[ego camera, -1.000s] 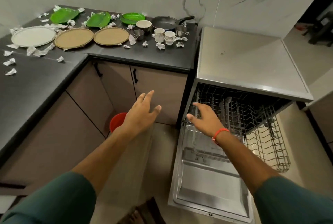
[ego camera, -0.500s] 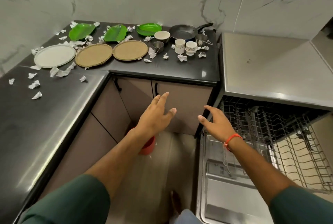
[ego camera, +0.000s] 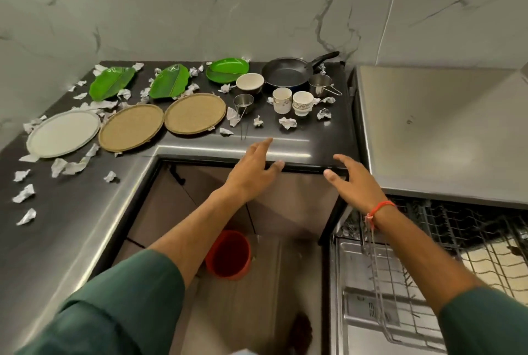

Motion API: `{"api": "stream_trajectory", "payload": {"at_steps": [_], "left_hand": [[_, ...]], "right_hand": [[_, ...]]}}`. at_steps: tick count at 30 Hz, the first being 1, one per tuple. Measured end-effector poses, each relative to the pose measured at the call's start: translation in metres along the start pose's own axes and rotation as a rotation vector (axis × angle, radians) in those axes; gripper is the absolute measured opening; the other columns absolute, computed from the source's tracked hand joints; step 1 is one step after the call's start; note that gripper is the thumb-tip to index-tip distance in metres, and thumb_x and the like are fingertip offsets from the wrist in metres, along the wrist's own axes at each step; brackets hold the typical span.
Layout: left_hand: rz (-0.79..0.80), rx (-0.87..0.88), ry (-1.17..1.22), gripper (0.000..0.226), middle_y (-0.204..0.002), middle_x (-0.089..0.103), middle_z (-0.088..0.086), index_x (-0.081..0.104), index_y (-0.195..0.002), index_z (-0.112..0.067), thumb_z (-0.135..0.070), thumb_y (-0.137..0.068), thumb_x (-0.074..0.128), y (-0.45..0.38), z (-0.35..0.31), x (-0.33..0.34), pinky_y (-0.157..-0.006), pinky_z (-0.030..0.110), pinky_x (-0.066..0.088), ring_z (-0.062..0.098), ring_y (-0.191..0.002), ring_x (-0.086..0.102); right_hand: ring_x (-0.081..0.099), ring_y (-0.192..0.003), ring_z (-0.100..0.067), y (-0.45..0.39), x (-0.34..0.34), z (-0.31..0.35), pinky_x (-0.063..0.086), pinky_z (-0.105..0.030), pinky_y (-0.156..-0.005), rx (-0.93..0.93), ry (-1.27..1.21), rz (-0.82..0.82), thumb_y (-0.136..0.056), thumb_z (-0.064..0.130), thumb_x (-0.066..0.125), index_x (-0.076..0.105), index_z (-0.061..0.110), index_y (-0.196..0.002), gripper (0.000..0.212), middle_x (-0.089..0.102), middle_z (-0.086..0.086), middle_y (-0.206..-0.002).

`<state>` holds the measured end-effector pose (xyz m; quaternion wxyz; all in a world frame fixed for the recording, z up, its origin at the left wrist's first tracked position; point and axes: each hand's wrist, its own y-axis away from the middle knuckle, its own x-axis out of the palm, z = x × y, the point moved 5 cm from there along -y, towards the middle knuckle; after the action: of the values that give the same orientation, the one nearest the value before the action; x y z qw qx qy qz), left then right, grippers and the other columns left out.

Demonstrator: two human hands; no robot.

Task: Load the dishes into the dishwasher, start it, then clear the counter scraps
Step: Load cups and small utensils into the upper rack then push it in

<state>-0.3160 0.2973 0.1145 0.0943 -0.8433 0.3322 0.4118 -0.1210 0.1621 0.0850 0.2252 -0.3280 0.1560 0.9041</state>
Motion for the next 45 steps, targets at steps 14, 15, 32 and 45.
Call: {"api": "stream_trajectory", "payload": {"at_steps": [14, 15, 32, 45], "left_hand": [[-0.019, 0.138, -0.165, 0.054, -0.15, 0.049, 0.005, 0.048, -0.146, -0.023, -0.04, -0.097, 0.059, -0.176, -0.016, -0.003, -0.112, 0.042, 0.04, 0.024, -0.135, 0.047], [-0.02, 0.167, -0.183, 0.052, -0.148, 0.05, 0.005, 0.051, -0.144, -0.023, -0.039, -0.095, 0.06, -0.191, -0.017, -0.002, -0.11, 0.046, 0.042, 0.026, -0.134, 0.048], [0.091, 0.538, -0.666, 0.033, -0.158, 0.039, 0.001, 0.077, -0.11, -0.032, -0.052, -0.084, 0.073, -0.348, -0.013, 0.031, -0.121, 0.043, 0.008, 0.026, -0.15, 0.021], [0.258, 0.626, -0.073, 0.028, -0.159, 0.038, -0.006, 0.08, -0.107, -0.023, -0.036, -0.082, 0.081, -0.297, -0.101, 0.049, -0.121, 0.043, 0.016, 0.018, -0.15, 0.022]], "right_hand": [[0.042, -0.14, -0.023, -0.112, -0.012, 0.022, 0.036, -0.037, -0.115, 0.036, 0.075, -0.018, -0.096, 0.038, 0.063, 0.041, 0.021, -0.151, 0.062, 0.045, -0.006, -0.152], [0.043, -0.14, -0.023, -0.122, -0.01, 0.02, 0.037, -0.038, -0.115, 0.053, 0.084, -0.021, -0.096, 0.039, 0.063, 0.042, 0.021, -0.151, 0.062, 0.045, -0.005, -0.152], [0.041, -0.141, -0.023, -0.22, 0.004, 0.007, 0.036, -0.048, -0.115, 0.264, 0.094, -0.07, -0.095, 0.042, 0.062, 0.038, 0.029, -0.151, 0.062, 0.042, -0.001, -0.155], [0.052, -0.12, -0.003, -0.169, -0.036, -0.009, 0.041, -0.01, -0.096, 0.215, -0.255, -0.324, -0.079, 0.03, 0.085, 0.037, 0.033, -0.149, 0.085, 0.054, 0.013, -0.138]]}}
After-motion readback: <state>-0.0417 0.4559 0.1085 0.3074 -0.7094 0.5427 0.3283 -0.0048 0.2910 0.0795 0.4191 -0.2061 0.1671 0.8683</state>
